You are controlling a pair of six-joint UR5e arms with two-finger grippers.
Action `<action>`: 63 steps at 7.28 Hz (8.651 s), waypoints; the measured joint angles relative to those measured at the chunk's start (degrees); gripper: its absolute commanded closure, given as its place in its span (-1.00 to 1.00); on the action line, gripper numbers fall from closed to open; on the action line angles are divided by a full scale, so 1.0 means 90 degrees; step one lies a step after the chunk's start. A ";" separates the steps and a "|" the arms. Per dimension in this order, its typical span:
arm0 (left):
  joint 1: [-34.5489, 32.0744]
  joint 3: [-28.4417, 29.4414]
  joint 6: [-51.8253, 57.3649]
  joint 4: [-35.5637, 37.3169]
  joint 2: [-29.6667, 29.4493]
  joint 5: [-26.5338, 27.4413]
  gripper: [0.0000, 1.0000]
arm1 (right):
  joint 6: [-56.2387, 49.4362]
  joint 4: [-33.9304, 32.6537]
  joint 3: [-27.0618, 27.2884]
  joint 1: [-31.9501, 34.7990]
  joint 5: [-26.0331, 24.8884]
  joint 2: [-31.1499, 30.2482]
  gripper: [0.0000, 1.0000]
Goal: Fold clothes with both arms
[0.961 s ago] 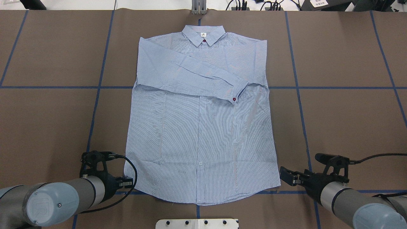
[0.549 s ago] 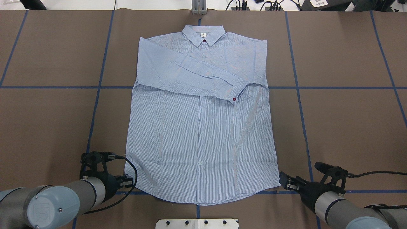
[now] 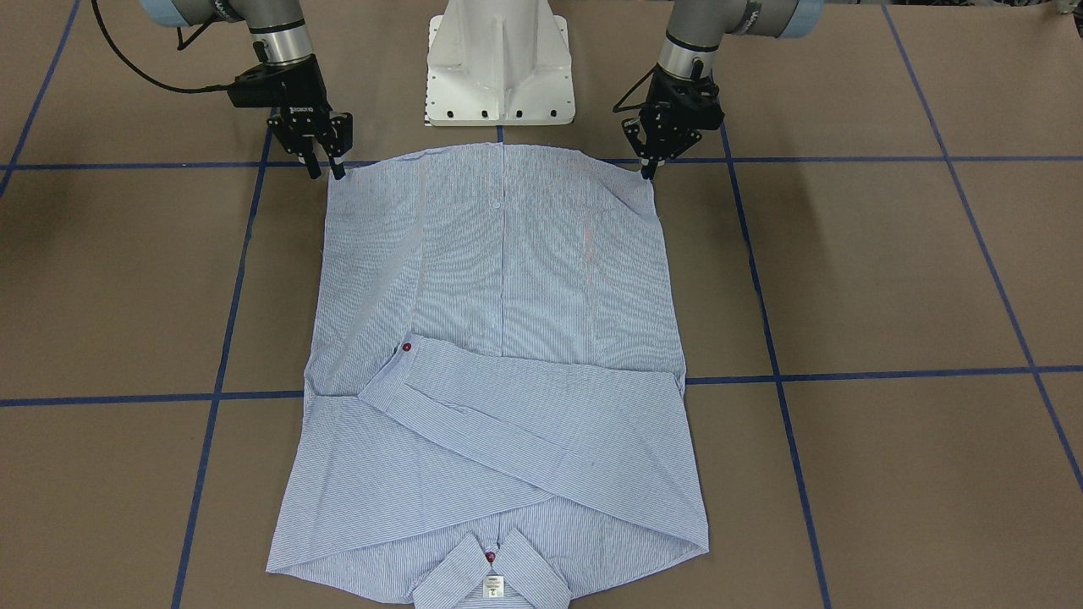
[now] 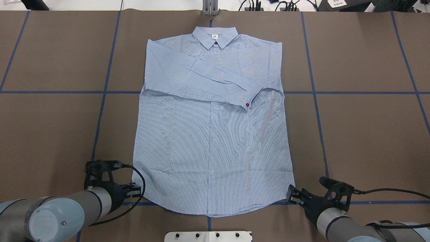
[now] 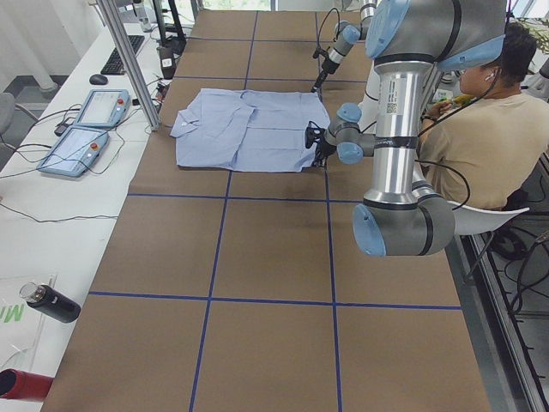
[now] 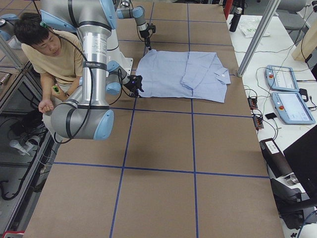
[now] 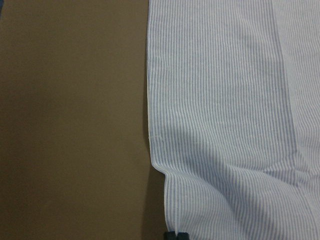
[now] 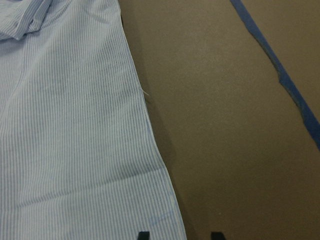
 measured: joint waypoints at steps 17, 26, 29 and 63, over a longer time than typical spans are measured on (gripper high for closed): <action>-0.1441 -0.3581 0.0930 0.2658 0.0174 -0.2123 1.00 | -0.0630 -0.3838 0.4311 0.1034 0.1868 0.0691 1.00; -0.3362 0.0568 0.1540 0.2415 -0.2507 -0.1222 1.00 | -0.1928 -0.3727 0.0712 0.3489 0.2055 0.3250 1.00; -0.3350 0.2514 0.1558 0.0930 -0.2846 -0.0806 1.00 | -0.2325 -0.2591 -0.0814 0.3751 0.2054 0.3406 1.00; -0.3823 0.2821 0.3865 -0.2667 -0.0665 -0.1870 1.00 | -0.3645 -0.2047 -0.1105 0.4696 0.3788 0.3357 -1.00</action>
